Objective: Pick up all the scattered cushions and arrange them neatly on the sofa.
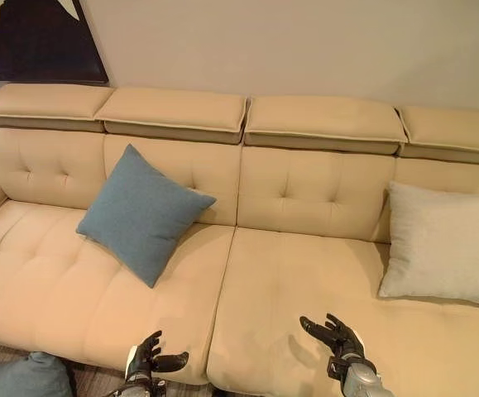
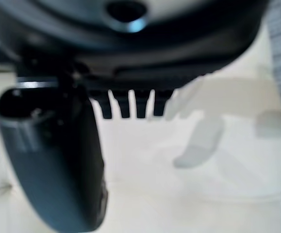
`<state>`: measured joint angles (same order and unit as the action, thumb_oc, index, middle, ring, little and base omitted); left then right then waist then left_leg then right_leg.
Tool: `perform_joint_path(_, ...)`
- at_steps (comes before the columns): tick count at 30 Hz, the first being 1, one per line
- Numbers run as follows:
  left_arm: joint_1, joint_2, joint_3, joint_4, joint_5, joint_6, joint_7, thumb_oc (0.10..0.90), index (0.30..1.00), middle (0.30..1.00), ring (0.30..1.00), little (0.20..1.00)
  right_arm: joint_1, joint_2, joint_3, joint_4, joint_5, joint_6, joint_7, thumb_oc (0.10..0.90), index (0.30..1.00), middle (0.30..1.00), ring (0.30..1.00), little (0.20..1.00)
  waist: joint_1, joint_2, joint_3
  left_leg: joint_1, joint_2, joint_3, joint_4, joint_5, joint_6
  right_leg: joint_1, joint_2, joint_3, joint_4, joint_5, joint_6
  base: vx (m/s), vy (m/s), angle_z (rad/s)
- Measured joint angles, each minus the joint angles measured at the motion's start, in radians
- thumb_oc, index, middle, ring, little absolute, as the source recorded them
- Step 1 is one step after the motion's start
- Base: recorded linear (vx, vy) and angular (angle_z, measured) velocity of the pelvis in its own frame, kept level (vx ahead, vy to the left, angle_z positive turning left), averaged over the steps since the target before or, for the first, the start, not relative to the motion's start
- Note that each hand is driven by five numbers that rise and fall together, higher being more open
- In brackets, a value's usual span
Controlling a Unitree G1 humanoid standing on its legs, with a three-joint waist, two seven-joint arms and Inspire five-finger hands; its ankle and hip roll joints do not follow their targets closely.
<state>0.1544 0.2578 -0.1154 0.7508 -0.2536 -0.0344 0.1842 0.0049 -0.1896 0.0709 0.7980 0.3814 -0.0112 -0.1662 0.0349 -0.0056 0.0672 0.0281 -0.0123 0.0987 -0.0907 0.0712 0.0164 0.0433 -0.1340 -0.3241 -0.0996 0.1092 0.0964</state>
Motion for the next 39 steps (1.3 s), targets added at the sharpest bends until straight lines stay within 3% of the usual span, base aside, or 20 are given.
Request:
perform_joint_path(5,0.000,-0.008,-0.004,0.034,0.000,0.000,-0.021,0.800,0.900,0.900,0.900,0.900,0.030,-0.020,0.012,0.023,-0.056,0.014,0.012,0.800,0.900,0.900,0.900,0.900,0.000,0.003,0.002,-0.018,0.002,-0.028,-0.003,0.005,-0.006,0.000,0.008,-0.010,0.007,-0.011,-0.006,-0.11,-0.085,0.13)
perform_joint_path(10,-0.058,-0.009,-0.039,0.050,-0.001,-0.006,-0.025,0.800,0.900,0.900,0.900,0.900,-0.015,-0.077,0.030,0.043,-0.069,0.013,0.013,0.800,0.900,0.900,0.900,0.900,0.015,0.044,0.052,-0.125,0.016,-0.131,0.011,0.075,-0.030,-0.057,0.048,-0.033,0.006,-0.017,-0.020,-0.13,-0.072,0.63)
perform_joint_path(15,-0.066,-0.026,-0.039,0.106,-0.001,-0.003,-0.035,0.800,0.900,0.900,0.900,0.900,-0.080,-0.113,0.057,0.063,-0.107,0.010,0.013,0.800,0.900,0.900,0.900,0.900,0.046,0.101,0.099,-0.162,0.043,-0.171,0.025,0.080,-0.080,-0.057,0.070,-0.088,0.000,-0.032,-0.049,-0.14,0.009,0.36)
perform_joint_path(16,-0.059,-0.027,-0.040,0.103,-0.001,-0.003,-0.037,0.800,0.900,0.900,0.900,0.900,-0.081,-0.117,0.058,0.059,-0.115,0.010,0.013,0.800,0.900,0.900,0.900,0.900,0.053,0.096,0.106,-0.177,0.048,-0.162,0.030,0.070,-0.079,-0.058,0.075,-0.099,0.007,-0.032,-0.054,-0.19,0.091,0.48)
perform_joint_path(17,-0.061,-0.026,-0.038,0.100,-0.001,-0.003,-0.041,0.800,0.900,0.900,0.900,0.900,-0.077,-0.117,0.060,0.051,-0.131,0.010,0.011,0.800,0.900,0.900,0.900,0.900,0.048,0.079,0.114,-0.191,0.048,-0.130,0.052,0.006,-0.089,-0.060,0.058,-0.143,0.000,-0.019,-0.089,-0.11,0.108,0.50)
perform_joint_path(19,-0.078,-0.025,-0.037,0.095,-0.001,-0.003,-0.045,0.800,0.900,0.900,0.900,0.900,-0.088,-0.108,0.059,0.044,-0.142,0.009,0.012,0.800,0.900,0.900,0.900,0.900,0.043,0.002,0.142,-0.205,0.012,-0.068,0.125,-0.008,-0.086,-0.076,-0.020,-0.150,0.001,-0.021,-0.103,-0.09,0.153,0.45)
perform_joint_path(20,-0.078,-0.029,-0.038,0.095,-0.001,-0.003,-0.046,0.800,0.900,0.900,0.900,0.900,-0.087,-0.108,0.058,0.039,-0.142,0.009,0.012,0.800,0.900,0.900,0.900,0.900,0.031,-0.018,0.151,-0.189,0.015,-0.043,0.148,-0.012,-0.085,-0.074,-0.034,-0.156,0.007,-0.013,-0.100,-0.04,0.200,0.35)
perform_joint_path(21,-0.076,-0.042,-0.039,0.093,-0.001,-0.002,-0.049,0.800,0.900,0.900,0.900,0.900,-0.082,-0.107,0.047,0.038,-0.142,0.008,0.011,0.800,0.900,0.900,0.900,0.900,0.008,-0.009,0.146,-0.148,0.052,-0.014,0.154,-0.017,-0.089,-0.063,-0.034,-0.171,0.008,-0.007,-0.088,0.00,0.222,0.29)
perform_joint_path(24,-0.071,-0.060,-0.050,0.056,0.000,-0.003,-0.064,0.800,0.900,0.900,0.900,0.900,-0.074,-0.112,0.025,0.039,-0.151,0.009,0.010,0.800,0.900,0.900,0.900,0.900,-0.025,0.025,0.140,-0.038,0.089,0.004,0.037,-0.037,-0.079,-0.058,-0.004,-0.179,0.019,0.003,-0.045,0.00,0.195,0.11)
perform_joint_path(26,-0.111,-0.053,-0.062,0.055,0.001,-0.003,-0.063,0.800,0.900,0.900,0.900,0.900,-0.060,-0.104,0.027,0.041,-0.162,0.010,0.012,0.800,0.900,0.900,0.900,0.900,-0.026,-0.007,0.145,-0.034,0.064,0.003,0.031,-0.040,-0.068,-0.063,-0.025,-0.173,0.025,0.013,-0.029,-0.01,0.175,0.10)
perform_joint_path(28,-0.134,-0.038,-0.077,0.050,0.011,-0.003,-0.066,0.800,0.900,0.900,0.900,0.900,-0.049,-0.078,0.030,0.044,-0.165,0.011,0.013,0.800,0.900,0.900,0.900,0.900,-0.029,-0.030,0.141,-0.019,0.040,-0.008,0.029,-0.042,-0.054,-0.059,-0.060,-0.129,0.059,0.009,-0.019,-0.04,0.110,0.24)
perform_joint_path(30,-0.152,-0.010,-0.082,0.014,0.026,-0.003,-0.068,0.800,0.900,0.900,0.900,0.900,-0.038,-0.055,0.035,0.045,-0.164,0.011,0.027,0.800,0.900,0.900,0.900,0.900,-0.062,-0.036,0.142,-0.022,0.023,-0.079,0.030,-0.039,-0.021,-0.071,-0.067,0.051,0.145,-0.068,0.005,-0.02,0.090,0.72)
perform_joint_path(31,-0.162,-0.001,-0.081,0.010,0.029,-0.005,-0.068,0.800,0.900,0.900,0.900,0.900,-0.036,-0.052,0.045,0.047,-0.164,0.012,0.031,0.800,0.900,0.900,0.900,0.900,-0.066,-0.036,0.142,-0.025,0.023,-0.093,0.029,-0.037,-0.019,-0.079,-0.056,0.113,0.164,-0.098,0.023,0.00,0.060,0.82)
perform_joint_path(32,-0.171,0.028,-0.078,-0.001,0.032,-0.005,-0.067,0.800,0.900,0.900,0.900,0.900,-0.037,-0.038,0.062,0.050,-0.164,0.014,0.041,0.800,0.900,0.900,0.900,0.900,-0.066,-0.056,0.131,-0.030,0.012,-0.116,0.020,-0.031,-0.014,-0.082,-0.021,0.216,0.156,-0.129,0.054,0.00,0.029,0.59)
perform_joint_path(34,-0.169,0.051,-0.077,-0.010,0.050,-0.003,-0.064,0.800,0.900,0.900,0.900,0.900,-0.040,-0.028,0.061,0.053,-0.161,0.013,0.050,0.800,0.900,0.900,0.900,0.900,-0.073,-0.055,0.125,-0.036,0.001,-0.167,0.013,-0.016,-0.019,-0.040,0.011,0.301,0.121,-0.145,0.027,0.01,0.032,0.75)
perform_joint_path(39,-0.136,0.061,-0.079,-0.014,0.051,-0.002,-0.067,0.800,0.900,0.900,0.900,0.900,-0.050,-0.028,0.075,0.060,-0.137,0.012,0.053,0.800,0.900,0.900,0.900,0.900,-0.067,-0.053,0.120,-0.052,0.005,-0.266,0.014,0.004,-0.038,0.018,0.033,0.316,0.078,-0.161,0.030,0.02,-0.029,0.69)
